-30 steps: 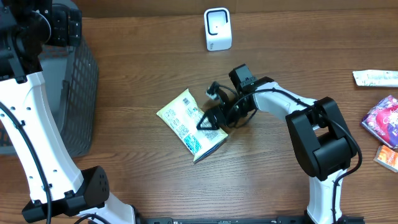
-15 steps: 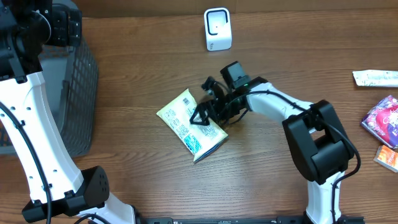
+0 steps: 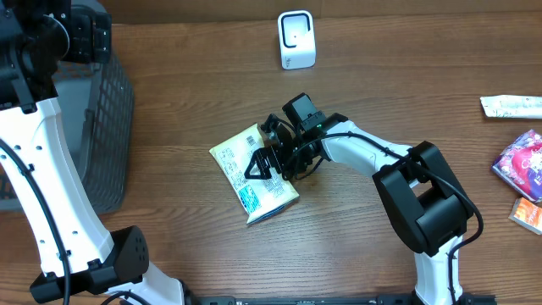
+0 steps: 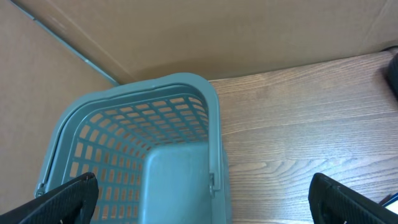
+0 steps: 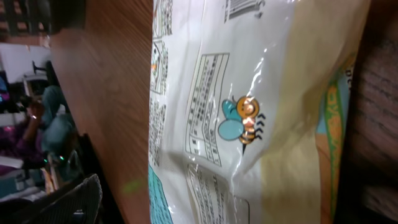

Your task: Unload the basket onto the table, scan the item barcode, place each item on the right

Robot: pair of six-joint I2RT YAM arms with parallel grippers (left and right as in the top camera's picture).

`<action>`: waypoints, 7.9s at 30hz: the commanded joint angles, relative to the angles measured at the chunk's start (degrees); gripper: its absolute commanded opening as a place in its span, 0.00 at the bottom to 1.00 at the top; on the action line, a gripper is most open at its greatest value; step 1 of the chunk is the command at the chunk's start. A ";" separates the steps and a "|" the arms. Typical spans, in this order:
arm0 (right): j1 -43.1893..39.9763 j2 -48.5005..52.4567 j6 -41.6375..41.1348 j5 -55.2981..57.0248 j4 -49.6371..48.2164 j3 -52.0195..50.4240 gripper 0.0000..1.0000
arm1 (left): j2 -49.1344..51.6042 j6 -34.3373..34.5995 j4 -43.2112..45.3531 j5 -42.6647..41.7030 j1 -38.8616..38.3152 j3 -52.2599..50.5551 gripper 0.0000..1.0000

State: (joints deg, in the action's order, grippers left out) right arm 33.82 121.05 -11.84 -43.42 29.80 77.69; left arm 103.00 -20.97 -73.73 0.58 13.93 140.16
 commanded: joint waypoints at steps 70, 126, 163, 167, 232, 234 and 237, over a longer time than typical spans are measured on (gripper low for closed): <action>-2.60 -13.53 16.52 16.74 10.58 -5.40 0.57 | 0.50 0.83 0.22 -0.61 0.31 -0.20 1.00; -5.46 -11.87 -22.36 35.69 6.25 -10.08 0.04 | 0.50 -7.04 6.40 1.31 0.31 -0.20 1.00; -19.06 -14.01 -8.63 18.25 15.63 -10.12 0.04 | 37.57 -4.31 -9.64 -52.59 -23.21 -6.08 0.04; -18.99 -14.01 -8.68 18.23 15.54 -10.12 0.04 | 40.54 -4.31 -9.81 -53.20 -29.62 -6.34 0.04; -17.16 -13.99 -43.95 6.16 -41.46 -39.76 0.40 | 41.24 8.37 6.23 -34.67 -34.53 -31.04 0.04; -16.83 -13.99 -43.98 8.63 -41.53 -39.76 0.36 | 41.24 8.35 6.14 -34.67 -34.53 -31.04 0.04; -16.83 -13.99 -44.15 10.36 -42.34 -39.76 0.40 | 41.24 8.33 5.90 -34.64 -34.53 -31.04 0.04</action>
State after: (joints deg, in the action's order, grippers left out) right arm 16.93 106.24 -55.33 -44.62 -11.73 38.00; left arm 141.43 -13.41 -67.29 -43.05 -20.73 111.55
